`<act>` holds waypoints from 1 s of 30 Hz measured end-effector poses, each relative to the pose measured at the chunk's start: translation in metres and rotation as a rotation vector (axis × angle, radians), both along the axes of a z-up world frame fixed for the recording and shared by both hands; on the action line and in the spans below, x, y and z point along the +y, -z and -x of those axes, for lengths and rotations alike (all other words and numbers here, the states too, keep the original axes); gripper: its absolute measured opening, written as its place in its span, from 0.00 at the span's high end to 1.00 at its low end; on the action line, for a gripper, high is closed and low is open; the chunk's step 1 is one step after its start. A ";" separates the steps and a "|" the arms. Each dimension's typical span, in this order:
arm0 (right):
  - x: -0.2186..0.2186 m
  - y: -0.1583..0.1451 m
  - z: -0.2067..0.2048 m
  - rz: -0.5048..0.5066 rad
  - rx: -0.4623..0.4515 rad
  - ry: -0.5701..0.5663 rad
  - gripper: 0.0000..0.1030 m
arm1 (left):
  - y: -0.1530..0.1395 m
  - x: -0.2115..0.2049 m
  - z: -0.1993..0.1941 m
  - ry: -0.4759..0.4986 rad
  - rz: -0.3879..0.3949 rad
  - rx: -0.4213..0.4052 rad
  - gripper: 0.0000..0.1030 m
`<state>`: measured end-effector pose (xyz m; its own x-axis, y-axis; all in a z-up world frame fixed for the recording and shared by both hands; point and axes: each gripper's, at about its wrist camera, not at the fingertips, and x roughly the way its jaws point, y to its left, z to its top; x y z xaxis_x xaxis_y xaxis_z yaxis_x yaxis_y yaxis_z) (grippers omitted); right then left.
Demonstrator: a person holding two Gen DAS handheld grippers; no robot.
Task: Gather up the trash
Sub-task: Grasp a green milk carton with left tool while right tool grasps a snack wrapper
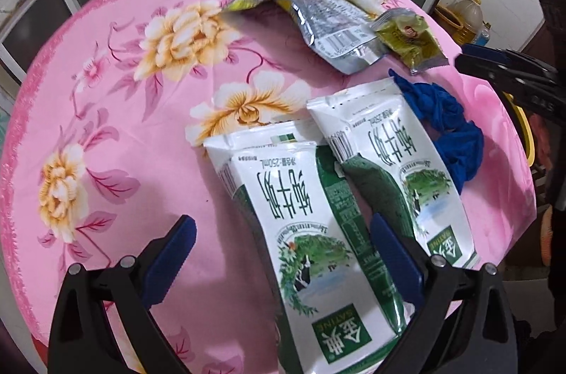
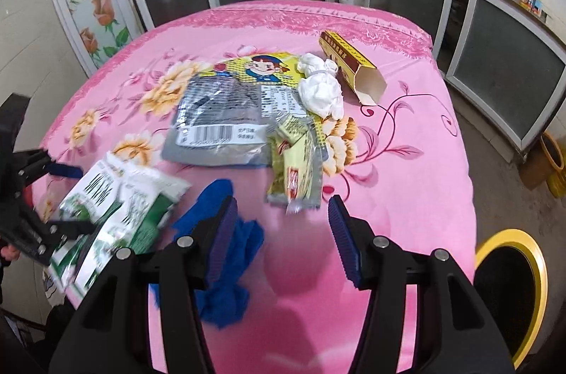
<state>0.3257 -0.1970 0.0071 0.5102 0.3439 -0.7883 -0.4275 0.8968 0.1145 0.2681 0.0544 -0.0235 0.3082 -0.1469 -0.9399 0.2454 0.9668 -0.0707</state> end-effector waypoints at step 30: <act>-0.022 -0.018 0.008 -0.059 -0.022 0.055 0.93 | -0.030 0.041 0.012 -0.103 0.088 -0.036 0.38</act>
<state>0.3179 -0.2195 0.0248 0.5463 0.3604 -0.7561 -0.3810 0.9108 0.1588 0.2559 0.0953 0.0061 0.3590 -0.1938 -0.9130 0.1489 0.9776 -0.1489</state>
